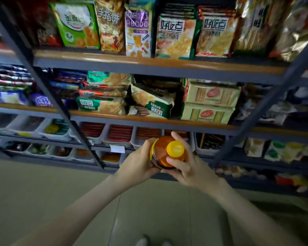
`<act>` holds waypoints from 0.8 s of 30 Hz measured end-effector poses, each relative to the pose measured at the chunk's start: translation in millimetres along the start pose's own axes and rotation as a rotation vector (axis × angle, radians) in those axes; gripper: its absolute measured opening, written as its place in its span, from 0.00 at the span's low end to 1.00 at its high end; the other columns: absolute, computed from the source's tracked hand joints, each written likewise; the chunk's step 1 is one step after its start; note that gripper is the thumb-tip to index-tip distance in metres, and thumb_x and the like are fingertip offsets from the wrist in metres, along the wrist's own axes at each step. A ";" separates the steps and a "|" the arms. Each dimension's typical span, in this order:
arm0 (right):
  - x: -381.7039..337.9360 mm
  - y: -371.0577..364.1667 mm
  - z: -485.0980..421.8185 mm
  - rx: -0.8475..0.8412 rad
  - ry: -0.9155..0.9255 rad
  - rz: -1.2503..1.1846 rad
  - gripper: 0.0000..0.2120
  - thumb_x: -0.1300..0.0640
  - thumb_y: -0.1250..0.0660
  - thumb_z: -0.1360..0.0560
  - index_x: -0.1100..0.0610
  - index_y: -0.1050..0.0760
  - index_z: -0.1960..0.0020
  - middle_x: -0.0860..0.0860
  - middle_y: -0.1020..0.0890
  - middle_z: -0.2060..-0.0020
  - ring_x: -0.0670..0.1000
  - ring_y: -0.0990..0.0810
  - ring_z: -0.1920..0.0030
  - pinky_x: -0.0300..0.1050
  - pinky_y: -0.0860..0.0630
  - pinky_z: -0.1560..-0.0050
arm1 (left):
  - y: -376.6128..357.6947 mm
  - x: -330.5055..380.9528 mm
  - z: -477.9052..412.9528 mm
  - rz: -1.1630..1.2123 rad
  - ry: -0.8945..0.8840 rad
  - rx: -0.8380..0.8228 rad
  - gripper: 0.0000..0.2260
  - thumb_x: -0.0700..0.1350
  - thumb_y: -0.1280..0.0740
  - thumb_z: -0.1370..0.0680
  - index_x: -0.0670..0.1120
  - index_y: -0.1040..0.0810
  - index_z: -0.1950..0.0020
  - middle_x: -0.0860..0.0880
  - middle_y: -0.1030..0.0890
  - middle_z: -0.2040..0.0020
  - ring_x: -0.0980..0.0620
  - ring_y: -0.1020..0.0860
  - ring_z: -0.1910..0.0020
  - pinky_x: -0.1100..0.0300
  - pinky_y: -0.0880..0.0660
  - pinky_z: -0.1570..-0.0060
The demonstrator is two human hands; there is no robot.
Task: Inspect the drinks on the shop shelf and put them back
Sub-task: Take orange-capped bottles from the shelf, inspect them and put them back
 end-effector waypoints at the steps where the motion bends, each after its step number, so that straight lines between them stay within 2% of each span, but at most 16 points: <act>1: -1.4 -1.0 0.3 -0.006 -0.031 -0.006 0.21 0.48 0.40 0.19 0.46 0.48 0.32 0.60 0.51 0.25 0.63 0.31 0.38 0.56 0.18 0.60 | 1.9 0.6 1.3 0.008 0.030 -0.006 0.32 0.44 0.23 0.30 0.42 0.35 0.31 0.44 0.20 0.44 0.42 0.19 0.48 0.74 0.32 0.60; 4: -0.1 -4.1 -2.7 -0.043 -0.199 -0.097 0.25 0.42 0.43 0.20 0.39 0.49 0.27 0.54 0.47 0.25 0.57 0.35 0.32 0.59 0.19 0.50 | 8.5 1.0 5.3 0.072 0.184 0.001 0.31 0.49 0.22 0.33 0.51 0.33 0.34 0.54 0.20 0.49 0.53 0.20 0.50 0.71 0.30 0.58; 6: 4.3 -6.3 -6.6 -0.059 -0.330 -0.109 0.26 0.40 0.45 0.20 0.34 0.52 0.25 0.47 0.51 0.23 0.46 0.42 0.25 0.56 0.26 0.40 | 10.9 -4.6 7.3 0.199 0.337 -0.019 0.30 0.53 0.21 0.35 0.51 0.30 0.38 0.57 0.19 0.51 0.58 0.20 0.52 0.68 0.26 0.53; 8: 8.2 -11.3 -6.5 -0.088 -0.436 -0.095 0.27 0.47 0.43 0.18 0.35 0.50 0.24 0.44 0.53 0.22 0.41 0.46 0.25 0.56 0.29 0.36 | 11.2 -12.4 10.5 0.513 0.521 -0.094 0.27 0.52 0.21 0.35 0.50 0.27 0.40 0.53 0.17 0.49 0.55 0.18 0.51 0.56 0.22 0.47; 10: 4.0 -20.3 -7.9 -0.198 -0.428 -0.106 0.35 0.58 0.37 0.21 0.39 0.51 0.23 0.45 0.50 0.22 0.45 0.52 0.22 0.55 0.35 0.30 | 14.3 -17.0 14.2 0.791 0.685 -0.158 0.22 0.52 0.24 0.31 0.48 0.24 0.41 0.47 0.16 0.48 0.49 0.17 0.50 0.51 0.21 0.46; 11: -0.8 -26.8 -8.5 -0.291 -0.391 -0.112 0.40 0.62 0.34 0.23 0.40 0.53 0.22 0.45 0.51 0.22 0.46 0.55 0.22 0.54 0.41 0.27 | 17.2 -20.7 16.1 0.847 0.749 -0.178 0.21 0.54 0.25 0.30 0.47 0.23 0.41 0.45 0.16 0.48 0.47 0.16 0.50 0.51 0.21 0.46; 13: -13.0 -40.3 -13.3 -0.422 -0.360 -0.136 0.47 0.61 0.30 0.26 0.42 0.58 0.22 0.43 0.53 0.22 0.44 0.59 0.23 0.51 0.52 0.24 | 23.0 -27.8 18.8 0.850 0.809 -0.208 0.27 0.58 0.27 0.33 0.48 0.24 0.38 0.44 0.16 0.47 0.46 0.17 0.49 0.50 0.21 0.44; 15: -23.3 -51.3 -21.0 -0.425 -0.369 -0.188 0.48 0.59 0.27 0.28 0.44 0.58 0.22 0.43 0.52 0.24 0.40 0.60 0.24 0.44 0.57 0.24 | 28.7 -30.4 21.4 0.797 0.764 -0.263 0.33 0.63 0.29 0.36 0.52 0.27 0.34 0.46 0.17 0.44 0.48 0.17 0.48 0.48 0.23 0.41; 16: -26.7 -55.1 -23.1 -0.402 -0.379 -0.197 0.49 0.56 0.26 0.29 0.44 0.57 0.22 0.42 0.51 0.24 0.39 0.59 0.24 0.42 0.56 0.24 | 31.4 -29.3 23.0 0.766 0.720 -0.304 0.31 0.64 0.31 0.34 0.54 0.27 0.34 0.46 0.18 0.43 0.49 0.18 0.46 0.48 0.24 0.40; 18: -36.1 -56.9 -25.7 -0.315 -0.379 -0.186 0.46 0.46 0.26 0.31 0.43 0.52 0.23 0.43 0.43 0.26 0.41 0.48 0.24 0.46 0.44 0.25 | 39.0 -28.2 26.0 0.704 0.679 -0.347 0.18 0.62 0.40 0.22 0.54 0.24 0.39 0.45 0.18 0.45 0.49 0.19 0.46 0.51 0.22 0.44; 19: -39.8 -54.4 -26.3 -0.267 -0.445 -0.206 0.42 0.41 0.27 0.32 0.41 0.45 0.25 0.42 0.36 0.29 0.43 0.40 0.27 0.46 0.37 0.29 | 43.7 -29.8 27.3 0.689 0.701 -0.351 0.18 0.60 0.46 0.19 0.51 0.23 0.44 0.44 0.17 0.49 0.48 0.18 0.50 0.54 0.20 0.51; 20: -41.7 -51.0 -26.5 -0.215 -0.578 -0.263 0.37 0.38 0.26 0.34 0.39 0.38 0.30 0.40 0.30 0.35 0.43 0.32 0.32 0.42 0.31 0.34 | 48.5 -31.4 29.4 0.688 0.732 -0.371 0.22 0.59 0.51 0.17 0.48 0.22 0.47 0.43 0.16 0.56 0.48 0.18 0.57 0.57 0.20 0.59; 22: -41.2 -50.1 -25.9 -0.154 -0.858 -0.406 0.27 0.43 0.23 0.37 0.41 0.31 0.42 0.38 0.24 0.48 0.44 0.24 0.43 0.35 0.29 0.45 | 55.7 -31.2 32.5 0.682 0.736 -0.465 0.27 0.57 0.57 0.16 0.42 0.24 0.46 0.43 0.19 0.68 0.48 0.20 0.71 0.61 0.23 0.70; 24: -34.8 -54.3 -22.2 -0.032 -1.002 -0.570 0.21 0.47 0.23 0.35 0.45 0.29 0.46 0.41 0.20 0.51 0.46 0.20 0.46 0.41 0.24 0.45 | 61.5 -32.6 34.9 0.617 0.690 -0.482 0.23 0.55 0.54 0.15 0.42 0.26 0.39 0.44 0.21 0.70 0.49 0.22 0.74 0.62 0.25 0.71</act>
Point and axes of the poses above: each hand's wrist, its own z-axis away from the middle knuckle, its own y-axis out of the back of the hand, x = y × z, the point moved 3 cm from there along -z, towards the middle knuckle
